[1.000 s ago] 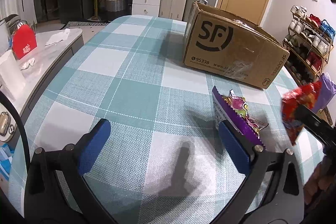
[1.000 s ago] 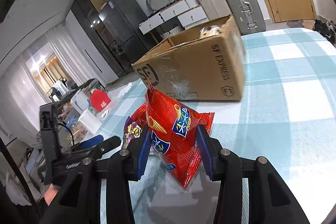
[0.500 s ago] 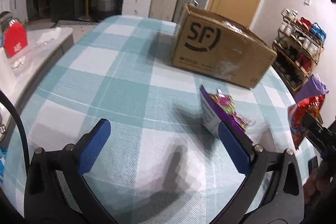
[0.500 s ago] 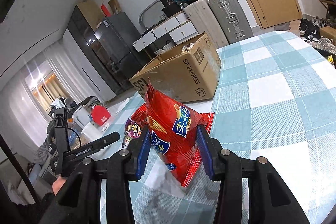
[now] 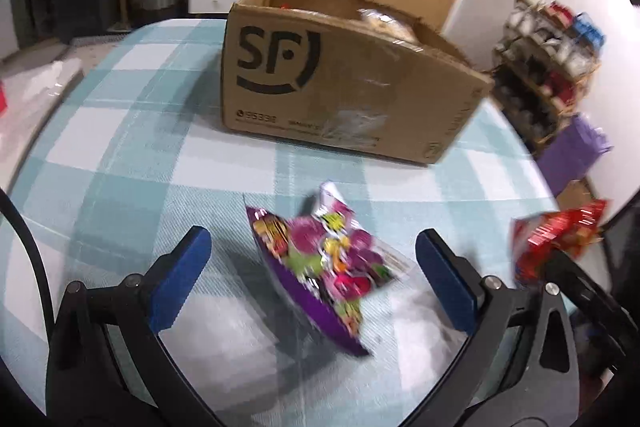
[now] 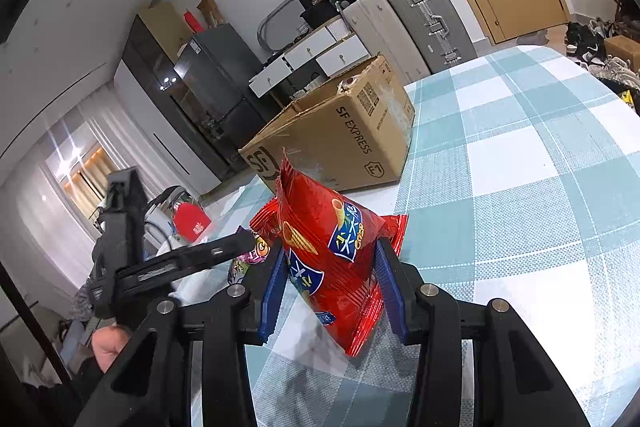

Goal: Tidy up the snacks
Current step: 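Grasp the red chip bag with the right gripper while the left gripper grasps the purple candy bag, then carry both bags over the cardboard box and lower them inside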

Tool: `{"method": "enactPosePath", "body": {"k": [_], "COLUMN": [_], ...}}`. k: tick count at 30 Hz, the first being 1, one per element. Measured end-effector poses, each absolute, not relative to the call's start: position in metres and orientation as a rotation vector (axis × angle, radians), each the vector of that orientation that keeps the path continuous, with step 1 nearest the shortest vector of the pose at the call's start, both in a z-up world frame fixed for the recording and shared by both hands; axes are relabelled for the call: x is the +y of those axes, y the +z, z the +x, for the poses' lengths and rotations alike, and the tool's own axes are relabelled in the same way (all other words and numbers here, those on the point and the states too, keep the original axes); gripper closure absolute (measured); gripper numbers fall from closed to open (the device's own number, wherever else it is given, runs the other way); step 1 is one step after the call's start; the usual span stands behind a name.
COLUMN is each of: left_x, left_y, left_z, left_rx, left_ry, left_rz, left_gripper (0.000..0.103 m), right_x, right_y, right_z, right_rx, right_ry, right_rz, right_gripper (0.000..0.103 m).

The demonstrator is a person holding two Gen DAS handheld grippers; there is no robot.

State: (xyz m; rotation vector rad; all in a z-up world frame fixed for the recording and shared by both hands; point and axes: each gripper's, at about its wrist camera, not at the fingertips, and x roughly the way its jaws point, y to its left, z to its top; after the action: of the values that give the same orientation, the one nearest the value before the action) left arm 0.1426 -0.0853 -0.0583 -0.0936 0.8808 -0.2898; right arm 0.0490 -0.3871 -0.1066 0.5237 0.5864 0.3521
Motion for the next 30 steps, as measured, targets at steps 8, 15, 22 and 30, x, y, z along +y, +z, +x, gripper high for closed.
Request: {"method": "enactPosePath", "body": {"k": [8,15,22,30], "left_x": [-0.09,-0.099,-0.094,-0.097], "left_y": [-0.077,-0.078,-0.08,-0.083], "left_z": [0.166,0.161,0.154,0.15], "left_rx": [0.967,0.963,0.92,0.895], "left_ry": [-0.265,-0.249,-0.299,-0.277], "left_rz": [-0.127,0.012,0.058,0.078], "left_gripper": [0.016,0.054,0.06,0.06], "right_x": [-0.389,-0.391,-0.392,-0.392], "right_y": [-0.108,-0.11,-0.11,-0.109], "right_z": [0.052,0.054,0.053,0.05], "right_rx": [0.592,0.593,0.593,0.593], "right_ry": [0.363,0.365,0.359,0.35], "right_rz": [0.539,0.55,0.553,0.555], "right_gripper": [0.059,0.059,0.059,0.059]}}
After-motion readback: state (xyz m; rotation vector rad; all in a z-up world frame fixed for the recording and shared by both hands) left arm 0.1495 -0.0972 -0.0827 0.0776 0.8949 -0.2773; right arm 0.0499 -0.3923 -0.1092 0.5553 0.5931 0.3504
